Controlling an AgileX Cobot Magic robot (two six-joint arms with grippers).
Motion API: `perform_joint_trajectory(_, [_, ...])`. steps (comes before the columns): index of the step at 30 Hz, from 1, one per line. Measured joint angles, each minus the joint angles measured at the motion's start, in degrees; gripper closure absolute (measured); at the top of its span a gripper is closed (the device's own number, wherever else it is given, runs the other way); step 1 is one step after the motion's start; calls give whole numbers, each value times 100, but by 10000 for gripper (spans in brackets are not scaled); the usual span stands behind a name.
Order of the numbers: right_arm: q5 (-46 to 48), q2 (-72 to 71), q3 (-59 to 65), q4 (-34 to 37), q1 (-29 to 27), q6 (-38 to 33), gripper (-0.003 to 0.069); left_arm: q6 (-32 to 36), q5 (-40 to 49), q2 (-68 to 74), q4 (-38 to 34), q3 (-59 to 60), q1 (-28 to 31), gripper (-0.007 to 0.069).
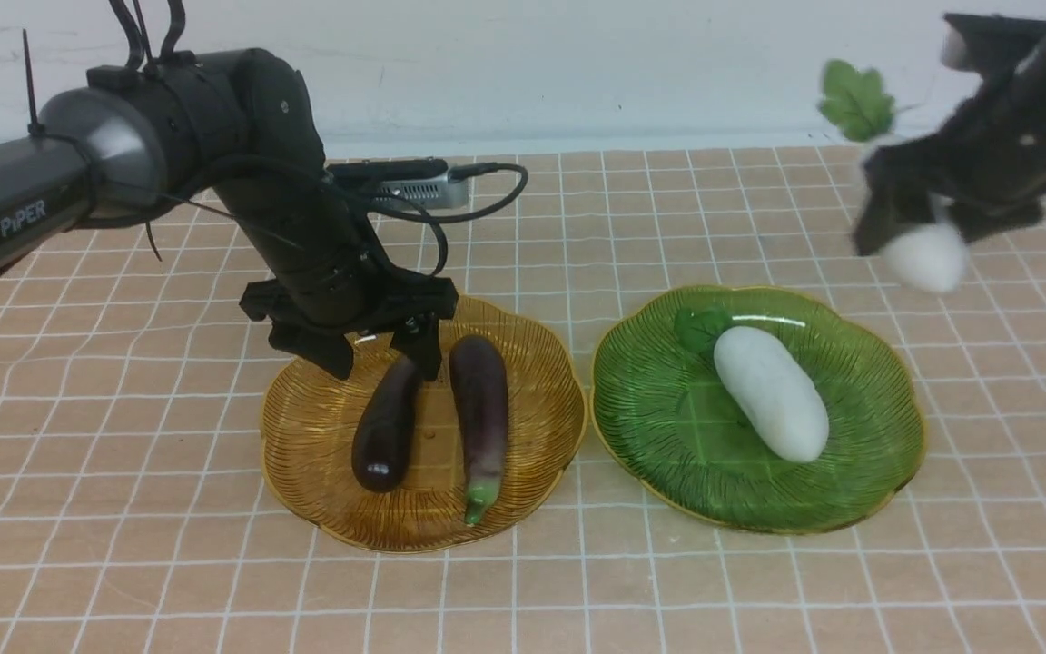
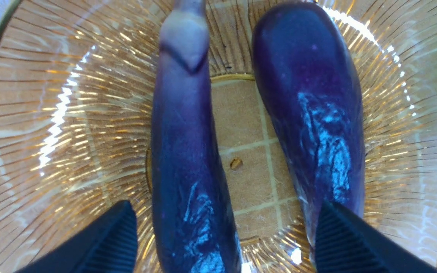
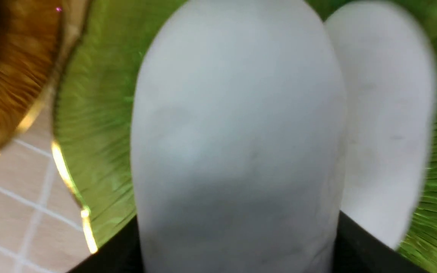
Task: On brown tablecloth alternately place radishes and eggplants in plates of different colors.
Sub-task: 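Place the white radish on the plate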
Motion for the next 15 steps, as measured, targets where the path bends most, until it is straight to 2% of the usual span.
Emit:
perform_joint_trajectory(4, [-88, 139, 21, -321, 226, 231, 179, 0, 0, 0, 0, 0, 0, 50])
perform_joint_trajectory(10, [-70, 176, 21, -526, 282, 627, 50, 0, 0, 0, 0, 0, 0, 50])
perform_joint_trajectory(13, [-58, 170, 24, -641, 282, 641, 43, 0, 0, 0, 0, 0, 0, 50])
perform_joint_trajectory(15, [-52, 109, 38, -736, 282, 641, 75, 0, 0, 0, 0, 0, 0, 50])
